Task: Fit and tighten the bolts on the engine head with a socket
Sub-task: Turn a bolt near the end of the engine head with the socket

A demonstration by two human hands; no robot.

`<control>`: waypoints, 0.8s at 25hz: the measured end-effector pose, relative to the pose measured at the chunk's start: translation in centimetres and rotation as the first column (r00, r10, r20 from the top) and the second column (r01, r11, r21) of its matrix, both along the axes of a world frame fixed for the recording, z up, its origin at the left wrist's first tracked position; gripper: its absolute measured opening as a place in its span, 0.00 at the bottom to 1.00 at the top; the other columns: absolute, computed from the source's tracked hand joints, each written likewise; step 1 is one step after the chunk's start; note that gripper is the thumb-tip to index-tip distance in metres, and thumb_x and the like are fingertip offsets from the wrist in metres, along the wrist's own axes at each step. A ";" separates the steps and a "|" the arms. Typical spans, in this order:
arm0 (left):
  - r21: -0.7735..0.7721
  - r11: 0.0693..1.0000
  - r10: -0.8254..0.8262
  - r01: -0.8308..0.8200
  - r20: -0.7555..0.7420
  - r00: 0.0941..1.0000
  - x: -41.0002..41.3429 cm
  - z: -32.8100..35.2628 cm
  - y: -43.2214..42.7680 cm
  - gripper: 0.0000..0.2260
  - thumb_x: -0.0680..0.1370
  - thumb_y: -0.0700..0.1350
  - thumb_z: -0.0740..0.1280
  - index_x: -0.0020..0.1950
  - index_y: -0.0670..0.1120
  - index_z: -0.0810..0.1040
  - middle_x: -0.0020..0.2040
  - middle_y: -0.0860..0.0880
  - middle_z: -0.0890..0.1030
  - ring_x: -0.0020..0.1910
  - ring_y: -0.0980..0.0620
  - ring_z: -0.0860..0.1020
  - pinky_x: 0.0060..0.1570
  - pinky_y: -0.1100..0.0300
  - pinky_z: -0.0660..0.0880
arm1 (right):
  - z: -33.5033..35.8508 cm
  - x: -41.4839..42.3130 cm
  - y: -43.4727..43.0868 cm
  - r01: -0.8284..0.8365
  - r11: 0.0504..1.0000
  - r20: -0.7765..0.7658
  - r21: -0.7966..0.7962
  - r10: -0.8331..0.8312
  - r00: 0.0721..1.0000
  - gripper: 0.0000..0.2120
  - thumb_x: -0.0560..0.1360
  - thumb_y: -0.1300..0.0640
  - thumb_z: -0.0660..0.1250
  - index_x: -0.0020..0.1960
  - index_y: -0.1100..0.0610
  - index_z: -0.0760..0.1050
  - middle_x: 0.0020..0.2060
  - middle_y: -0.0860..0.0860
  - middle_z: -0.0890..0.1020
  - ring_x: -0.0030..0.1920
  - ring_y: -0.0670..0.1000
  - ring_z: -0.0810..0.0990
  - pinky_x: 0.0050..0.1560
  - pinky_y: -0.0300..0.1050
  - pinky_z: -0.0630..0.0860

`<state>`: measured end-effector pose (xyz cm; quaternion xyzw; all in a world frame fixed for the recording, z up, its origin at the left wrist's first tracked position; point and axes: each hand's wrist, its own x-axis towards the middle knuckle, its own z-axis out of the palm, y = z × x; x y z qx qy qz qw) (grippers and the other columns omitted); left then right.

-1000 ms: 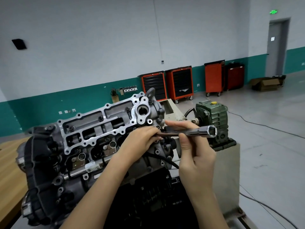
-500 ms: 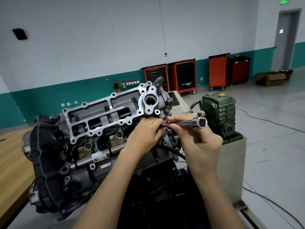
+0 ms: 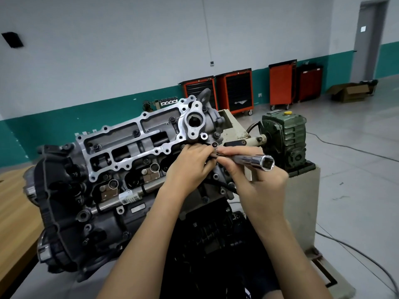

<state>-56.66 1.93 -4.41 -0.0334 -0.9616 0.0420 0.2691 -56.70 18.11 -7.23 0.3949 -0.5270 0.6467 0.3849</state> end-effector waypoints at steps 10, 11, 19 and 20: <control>0.034 0.999 -0.033 0.034 -0.040 0.999 0.1 0.1 0.1 0.13 0.76 0.47 0.58 0.53 0.43 0.76 0.50 0.47 0.80 0.53 0.47 0.74 0.54 0.55 0.66 | -0.1 -0.3 0.4 0.006 1.000 0.008 -0.010 -0.006 1.000 0.07 0.72 0.65 0.72 0.49 0.66 0.82 0.46 0.51 0.85 0.47 0.46 0.83 0.50 0.40 0.79; 0.019 0.999 -0.033 0.034 -0.024 0.999 0.0 0.1 0.0 0.13 0.76 0.48 0.57 0.54 0.43 0.76 0.51 0.47 0.80 0.54 0.47 0.74 0.55 0.55 0.65 | -0.4 -0.1 0.3 0.005 1.000 -0.009 0.024 -0.005 1.000 0.07 0.73 0.67 0.71 0.50 0.66 0.81 0.48 0.51 0.84 0.49 0.45 0.82 0.53 0.39 0.78; 0.055 0.997 -0.050 0.052 -0.041 0.998 0.0 0.1 0.0 0.12 0.77 0.44 0.62 0.60 0.45 0.75 0.53 0.49 0.79 0.56 0.48 0.73 0.57 0.56 0.65 | 0.0 -0.2 0.3 0.088 0.996 -0.003 -0.021 -0.088 0.996 0.08 0.70 0.63 0.75 0.47 0.65 0.82 0.41 0.52 0.85 0.40 0.42 0.81 0.44 0.33 0.77; 0.055 0.997 -0.055 0.057 -0.036 0.998 0.0 0.1 0.0 0.12 0.77 0.44 0.62 0.59 0.44 0.76 0.53 0.48 0.79 0.57 0.48 0.73 0.57 0.55 0.65 | -0.2 0.0 0.2 0.088 0.996 -0.014 -0.017 -0.089 0.996 0.08 0.71 0.63 0.74 0.48 0.65 0.82 0.43 0.51 0.84 0.43 0.43 0.82 0.47 0.34 0.77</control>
